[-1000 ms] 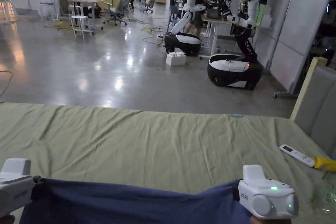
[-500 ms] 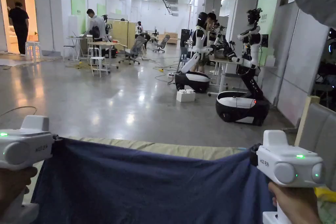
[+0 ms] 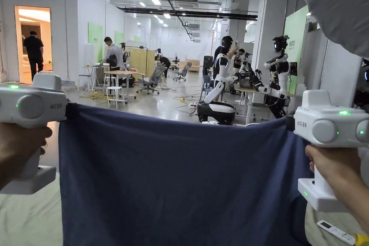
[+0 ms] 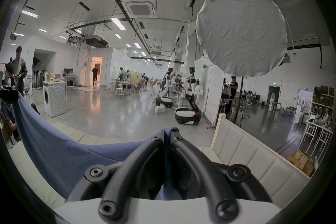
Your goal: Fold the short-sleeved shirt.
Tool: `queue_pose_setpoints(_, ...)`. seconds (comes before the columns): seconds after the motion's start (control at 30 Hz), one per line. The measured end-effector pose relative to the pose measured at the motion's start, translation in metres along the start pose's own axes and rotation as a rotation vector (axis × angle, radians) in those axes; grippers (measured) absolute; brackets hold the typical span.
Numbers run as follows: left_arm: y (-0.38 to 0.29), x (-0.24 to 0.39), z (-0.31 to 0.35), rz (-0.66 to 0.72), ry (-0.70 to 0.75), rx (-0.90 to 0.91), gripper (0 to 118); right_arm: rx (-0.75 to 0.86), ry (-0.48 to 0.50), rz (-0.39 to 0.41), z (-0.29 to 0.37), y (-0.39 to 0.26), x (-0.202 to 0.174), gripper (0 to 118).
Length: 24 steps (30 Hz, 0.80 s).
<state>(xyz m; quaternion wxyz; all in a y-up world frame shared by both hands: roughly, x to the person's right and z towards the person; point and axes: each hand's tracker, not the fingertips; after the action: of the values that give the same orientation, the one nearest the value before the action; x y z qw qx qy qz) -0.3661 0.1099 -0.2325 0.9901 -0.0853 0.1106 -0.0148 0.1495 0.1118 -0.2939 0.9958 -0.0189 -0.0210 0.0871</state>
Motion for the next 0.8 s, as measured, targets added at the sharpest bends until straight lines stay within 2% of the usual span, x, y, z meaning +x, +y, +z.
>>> queue_pose_setpoints(0.07, 0.013, 0.004, 0.003, -0.004, 0.006, 0.015, 4, 0.018, -0.007, 0.002, -0.004, 0.014, 0.0, 5)
queue_pose_setpoints(0.13, 0.028, -0.006, -0.027, 0.0, 0.012, 0.015, 5, 0.038, -0.023, 0.022, -0.011, 0.028, -0.002, 5)
queue_pose_setpoints(0.27, 0.05, -0.009, -0.046, 0.013, 0.021, 0.03, 4, 0.069, -0.033, 0.014, -0.01, 0.049, -0.005, 5)
queue_pose_setpoints(0.43, 0.055, -0.006, -0.062, 0.007, 0.031, 0.066, 5, 0.096, -0.045, 0.02, -0.018, 0.055, -0.006, 5)
queue_pose_setpoints(0.6, 0.035, -0.005, -0.078, 0.021, 0.03, 0.059, 5, 0.079, -0.032, -0.014, -0.029, 0.037, -0.004, 5)
queue_pose_setpoints(0.63, 0.026, -0.001, -0.075, 0.02, 0.031, 0.056, 5, 0.106, -0.027, 0.013, -0.029, 0.032, -0.006, 5)
queue_pose_setpoints(0.73, -0.003, -0.003, -0.083, 0.026, 0.023, 0.007, 4, 0.051, -0.005, 0.04, -0.029, 0.004, -0.011, 5)
queue_pose_setpoints(0.8, -0.021, -0.006, -0.083, 0.036, 0.027, -0.026, 4, 0.023, 0.002, 0.031, -0.027, -0.014, -0.012, 5)
